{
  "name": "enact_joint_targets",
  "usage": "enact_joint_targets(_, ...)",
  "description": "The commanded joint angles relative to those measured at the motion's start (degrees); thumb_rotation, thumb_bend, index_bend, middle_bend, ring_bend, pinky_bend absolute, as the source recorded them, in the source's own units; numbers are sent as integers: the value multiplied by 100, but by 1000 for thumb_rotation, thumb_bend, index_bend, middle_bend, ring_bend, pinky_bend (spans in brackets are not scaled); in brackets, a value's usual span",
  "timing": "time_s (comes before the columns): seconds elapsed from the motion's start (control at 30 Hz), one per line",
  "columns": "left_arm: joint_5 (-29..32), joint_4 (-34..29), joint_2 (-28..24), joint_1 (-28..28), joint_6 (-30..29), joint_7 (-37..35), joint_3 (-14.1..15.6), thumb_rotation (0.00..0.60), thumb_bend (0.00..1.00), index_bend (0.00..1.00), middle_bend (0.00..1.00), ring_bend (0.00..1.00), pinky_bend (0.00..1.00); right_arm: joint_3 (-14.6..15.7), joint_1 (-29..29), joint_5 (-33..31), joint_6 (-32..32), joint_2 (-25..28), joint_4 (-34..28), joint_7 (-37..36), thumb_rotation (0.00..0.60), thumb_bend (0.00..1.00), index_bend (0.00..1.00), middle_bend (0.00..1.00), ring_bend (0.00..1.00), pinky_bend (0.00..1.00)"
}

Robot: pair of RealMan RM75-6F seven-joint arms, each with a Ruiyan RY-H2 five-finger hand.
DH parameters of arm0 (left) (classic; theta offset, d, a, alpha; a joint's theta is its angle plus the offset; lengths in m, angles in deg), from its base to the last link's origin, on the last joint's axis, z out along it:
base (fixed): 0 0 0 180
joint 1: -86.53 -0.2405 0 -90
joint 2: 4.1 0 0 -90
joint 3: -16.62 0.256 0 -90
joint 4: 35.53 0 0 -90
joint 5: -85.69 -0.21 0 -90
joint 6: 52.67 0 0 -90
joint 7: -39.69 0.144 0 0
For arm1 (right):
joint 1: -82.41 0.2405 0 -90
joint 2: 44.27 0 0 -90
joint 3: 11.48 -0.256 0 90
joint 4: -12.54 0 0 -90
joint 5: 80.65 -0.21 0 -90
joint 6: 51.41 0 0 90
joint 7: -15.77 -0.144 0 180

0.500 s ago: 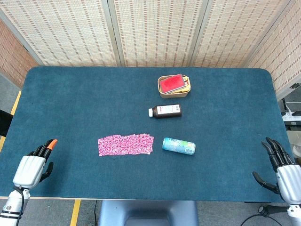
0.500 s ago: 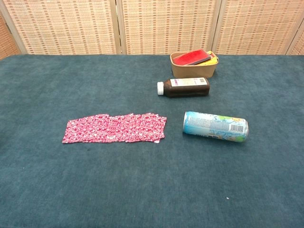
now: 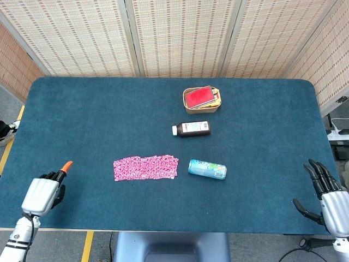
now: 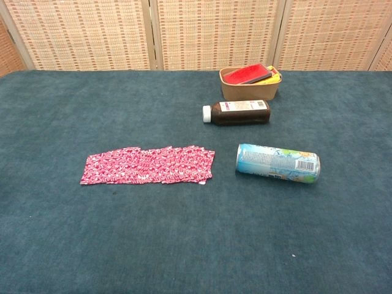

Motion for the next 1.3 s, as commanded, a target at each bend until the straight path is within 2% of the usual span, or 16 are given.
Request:
enact_joint_targets(0.03,100,65,162,247,488,236,31,600,853,0,690,690,670,7,-18,30,-47,-1,3,-26,600,188,0,0,0,210)
enact_joint_targets(0.13,226,14,260,397,763,337,0,600,885,0,700,706,676,16,-39,68,-105,-9,31,-65,600,188,0,0,0,210)
enact_joint_targets(0.47,429,-143,634,1039,1516,1180,-159,600,889,0,706,710,676,14,-16,73,-75,-2,51,-91,600,188,0,0,0,210)
enact_joint_targets(0.77,1246,110,1016,1530,2266,1687,-319,600,889,0,706,711,676,9,-39,106,-168,19,76,-221,600,188,0,0,0,210)
enact_joint_targets(0.93,1661,263,1147,1675,2433,1789,-347,600,889,0,706,711,676,7,-26,86,-130,28,69,-207,600,188,0,0,0,210)
enact_joint_targets(1.3,1945,399,1254,1809,2471,1790,-191,600,890,0,706,711,676,1,-23,70,-117,18,61,-172,600,188,0,0,0,210)
